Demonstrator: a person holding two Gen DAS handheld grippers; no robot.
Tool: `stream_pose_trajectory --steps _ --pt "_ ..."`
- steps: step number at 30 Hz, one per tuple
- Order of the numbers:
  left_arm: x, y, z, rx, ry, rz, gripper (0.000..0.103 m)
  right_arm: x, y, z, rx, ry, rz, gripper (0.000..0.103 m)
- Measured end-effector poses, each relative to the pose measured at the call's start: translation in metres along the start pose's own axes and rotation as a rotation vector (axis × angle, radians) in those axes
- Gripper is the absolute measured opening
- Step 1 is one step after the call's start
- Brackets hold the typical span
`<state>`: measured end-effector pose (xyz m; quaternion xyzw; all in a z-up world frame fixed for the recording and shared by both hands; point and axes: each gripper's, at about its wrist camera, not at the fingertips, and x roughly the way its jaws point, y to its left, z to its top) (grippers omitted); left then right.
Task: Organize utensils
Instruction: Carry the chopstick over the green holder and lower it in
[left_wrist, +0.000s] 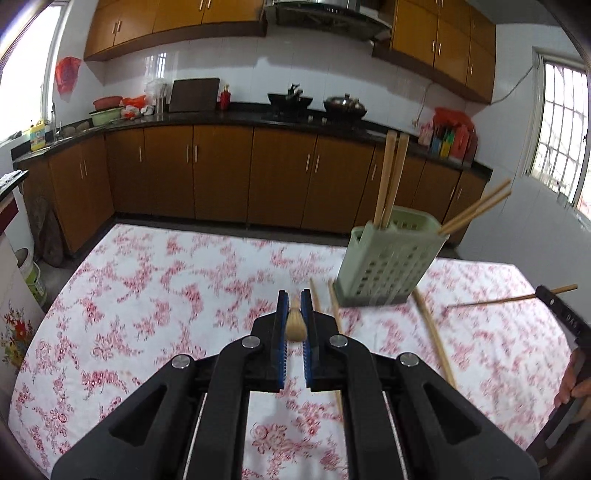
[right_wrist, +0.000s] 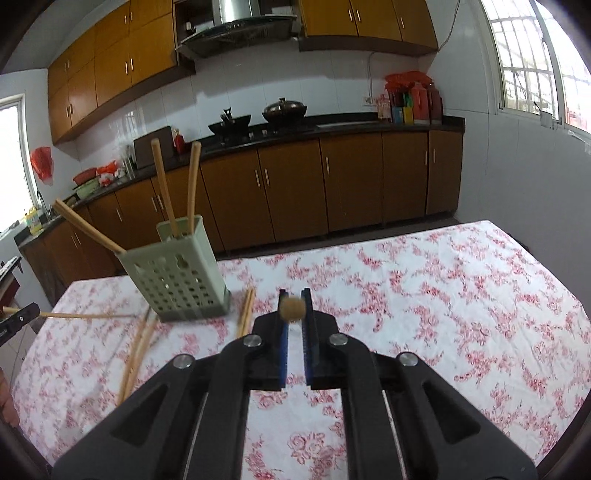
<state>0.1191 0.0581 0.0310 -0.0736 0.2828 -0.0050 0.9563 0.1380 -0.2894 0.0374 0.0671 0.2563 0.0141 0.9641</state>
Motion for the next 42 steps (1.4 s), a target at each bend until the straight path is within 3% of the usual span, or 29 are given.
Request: stream_pose_trajectory --steps 14,21,27,36,42 --pt "-0.022 -0.011 0.026 0.024 -0.079 -0.049 0.007 -0.02 0.014 0.03 -0.027 -0.069 0.044 0.007" --pt "-0.049 -0.038 0.055 0.059 -0.136 -0.145 0.007 -0.048 0.034 0.07 -0.033 -0.099 0.171 0.007" --pt "-0.063 -0.064 0.081 0.088 -0.239 -0.16 0.007 -0.064 0.058 0.095 -0.056 -0.151 0.261 0.007" --pt "-0.048 -0.089 0.125 0.032 -0.402 -0.095 0.007 -0.053 0.081 0.128 -0.069 -0.205 0.28 0.007" --pt "-0.01 -0.091 0.127 -0.004 -0.387 -0.045 0.007 -0.008 0.087 0.132 -0.064 -0.14 0.25 0.007"
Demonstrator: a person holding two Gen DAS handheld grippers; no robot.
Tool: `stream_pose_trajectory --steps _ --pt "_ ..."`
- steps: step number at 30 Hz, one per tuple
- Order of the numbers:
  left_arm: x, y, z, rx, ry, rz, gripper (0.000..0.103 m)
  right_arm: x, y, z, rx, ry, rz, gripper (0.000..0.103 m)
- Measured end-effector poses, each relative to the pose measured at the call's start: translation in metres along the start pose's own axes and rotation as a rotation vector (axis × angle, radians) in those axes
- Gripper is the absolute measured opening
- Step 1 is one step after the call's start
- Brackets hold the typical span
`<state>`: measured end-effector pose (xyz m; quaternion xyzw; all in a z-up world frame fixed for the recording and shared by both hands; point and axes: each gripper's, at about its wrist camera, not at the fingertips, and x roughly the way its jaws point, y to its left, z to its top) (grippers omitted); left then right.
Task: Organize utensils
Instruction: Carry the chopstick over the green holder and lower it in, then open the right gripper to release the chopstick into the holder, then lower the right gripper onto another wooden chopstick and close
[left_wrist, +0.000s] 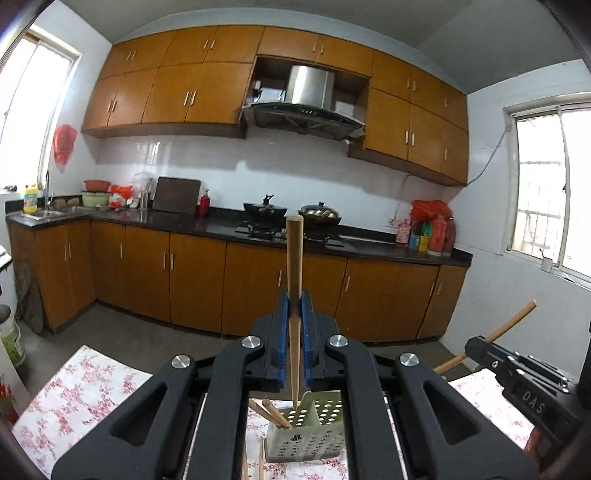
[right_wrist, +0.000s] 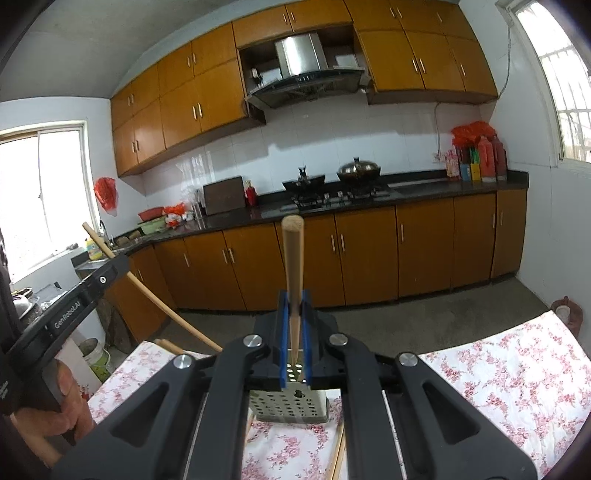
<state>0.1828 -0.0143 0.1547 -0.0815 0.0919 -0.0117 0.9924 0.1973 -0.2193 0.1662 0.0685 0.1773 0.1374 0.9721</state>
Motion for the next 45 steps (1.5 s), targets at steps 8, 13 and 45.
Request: stream_pose_trajectory --steps 8,13,45 --pt "0.02 0.008 -0.022 -0.03 0.094 -0.01 0.007 0.043 -0.001 -0.015 -0.003 0.084 -0.009 0.008" --pt "0.023 0.011 -0.025 -0.037 0.134 -0.032 0.007 0.043 0.0 -0.016 0.001 0.073 -0.012 0.01" --pt "-0.019 0.102 -0.141 -0.028 0.427 0.149 0.022 0.035 -0.059 -0.204 0.094 0.465 -0.135 0.022"
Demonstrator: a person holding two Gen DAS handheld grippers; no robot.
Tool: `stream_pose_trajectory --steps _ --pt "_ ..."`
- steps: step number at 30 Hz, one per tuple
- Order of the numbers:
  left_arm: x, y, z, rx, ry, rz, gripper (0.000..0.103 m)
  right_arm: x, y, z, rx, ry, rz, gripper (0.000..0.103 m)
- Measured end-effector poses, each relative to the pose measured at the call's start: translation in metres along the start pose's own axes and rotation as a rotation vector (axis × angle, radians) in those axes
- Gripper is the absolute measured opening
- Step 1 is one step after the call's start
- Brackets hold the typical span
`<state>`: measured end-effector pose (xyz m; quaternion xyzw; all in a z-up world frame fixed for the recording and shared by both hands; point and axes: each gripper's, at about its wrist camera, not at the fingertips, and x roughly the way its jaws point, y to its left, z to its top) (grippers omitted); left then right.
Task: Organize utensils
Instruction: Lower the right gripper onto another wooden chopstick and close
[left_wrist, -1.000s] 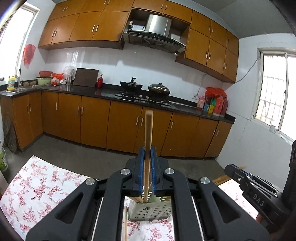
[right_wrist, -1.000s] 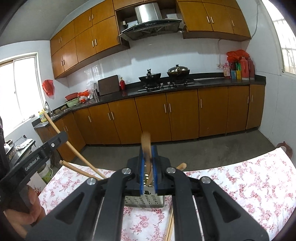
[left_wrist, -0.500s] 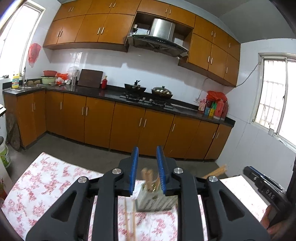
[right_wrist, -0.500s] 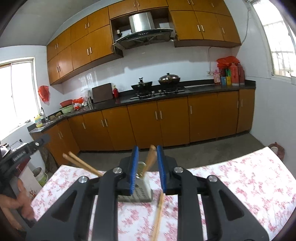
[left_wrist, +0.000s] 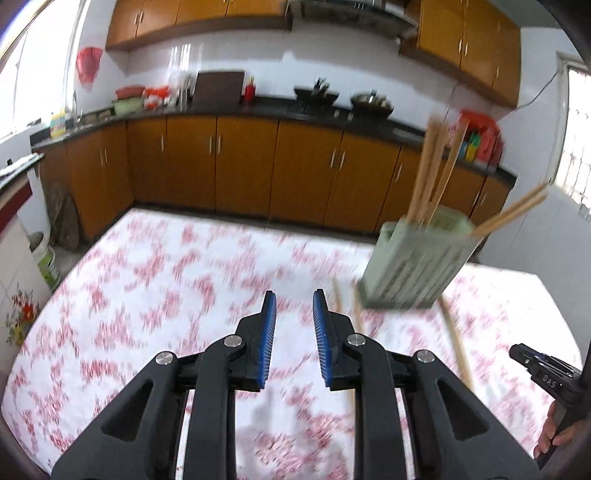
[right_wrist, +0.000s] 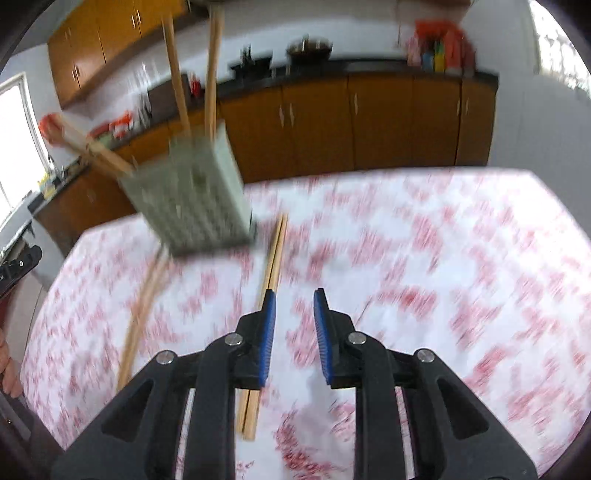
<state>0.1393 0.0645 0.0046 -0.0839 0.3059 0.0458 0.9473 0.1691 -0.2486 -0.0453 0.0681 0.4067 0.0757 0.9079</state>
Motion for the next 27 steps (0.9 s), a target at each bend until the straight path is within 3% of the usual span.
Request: stream_pose_trajectory --steps 4,13,21,27 --pt "0.013 0.008 -0.016 -0.006 0.054 0.011 0.022 0.025 0.004 -0.011 0.022 0.072 0.034 0.022" --pt "0.027 0.01 -0.033 -0.017 0.115 0.008 0.022 0.044 0.017 -0.013 -0.02 0.114 0.011 0.022" --pt "0.034 0.006 -0.039 -0.017 0.14 0.0 0.022 0.046 0.011 -0.009 -0.035 0.088 -0.062 0.022" --pt "0.038 0.0 -0.042 -0.013 0.158 -0.018 0.022 0.047 0.011 -0.011 -0.038 0.094 -0.044 0.022"
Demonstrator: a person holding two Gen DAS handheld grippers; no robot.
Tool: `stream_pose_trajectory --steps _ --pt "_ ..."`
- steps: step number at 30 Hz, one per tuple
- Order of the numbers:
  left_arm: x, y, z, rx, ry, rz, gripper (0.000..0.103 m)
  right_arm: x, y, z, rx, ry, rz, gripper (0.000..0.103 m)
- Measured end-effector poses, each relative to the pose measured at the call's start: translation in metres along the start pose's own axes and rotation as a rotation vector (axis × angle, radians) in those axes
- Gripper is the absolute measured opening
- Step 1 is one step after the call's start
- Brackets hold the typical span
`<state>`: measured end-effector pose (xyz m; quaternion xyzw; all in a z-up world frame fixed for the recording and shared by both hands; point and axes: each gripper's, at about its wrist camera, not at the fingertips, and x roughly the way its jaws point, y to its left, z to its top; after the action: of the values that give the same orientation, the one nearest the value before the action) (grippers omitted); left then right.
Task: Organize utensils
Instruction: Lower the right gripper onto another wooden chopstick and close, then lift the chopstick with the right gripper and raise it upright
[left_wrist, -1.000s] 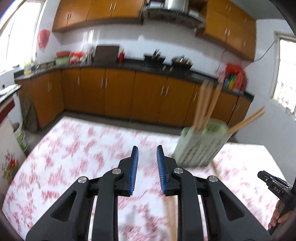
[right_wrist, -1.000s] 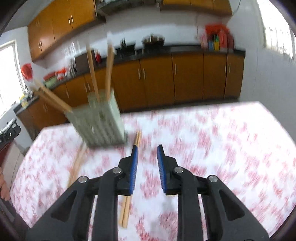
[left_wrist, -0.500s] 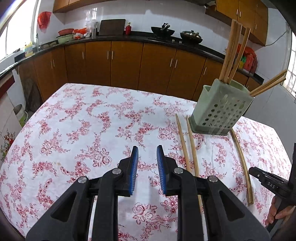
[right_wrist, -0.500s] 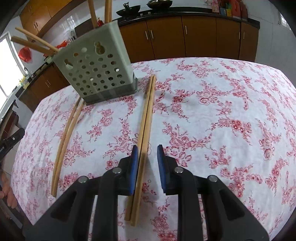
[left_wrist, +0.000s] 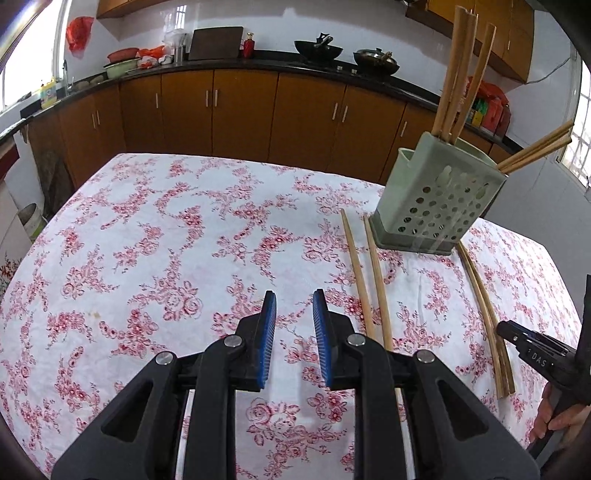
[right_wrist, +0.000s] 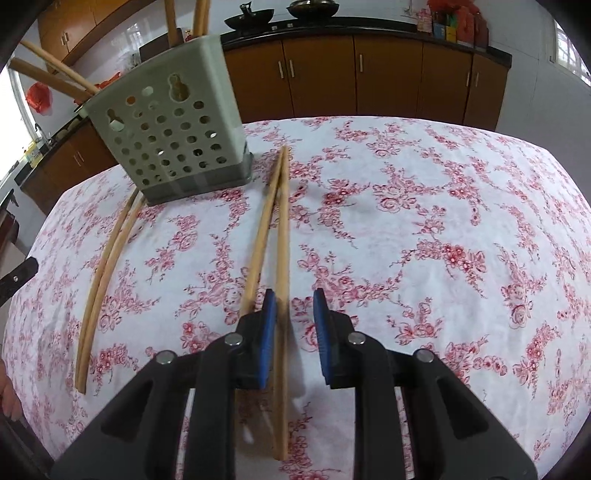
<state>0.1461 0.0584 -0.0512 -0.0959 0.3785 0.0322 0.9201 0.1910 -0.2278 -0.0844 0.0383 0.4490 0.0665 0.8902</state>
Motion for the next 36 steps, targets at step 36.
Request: stream_pose_trajectory --steps 36 --pt "0.049 -0.062 -0.025 0.165 0.149 -0.046 0.011 -0.002 -0.047 0.0 0.062 -0.045 -0.159 0.008"
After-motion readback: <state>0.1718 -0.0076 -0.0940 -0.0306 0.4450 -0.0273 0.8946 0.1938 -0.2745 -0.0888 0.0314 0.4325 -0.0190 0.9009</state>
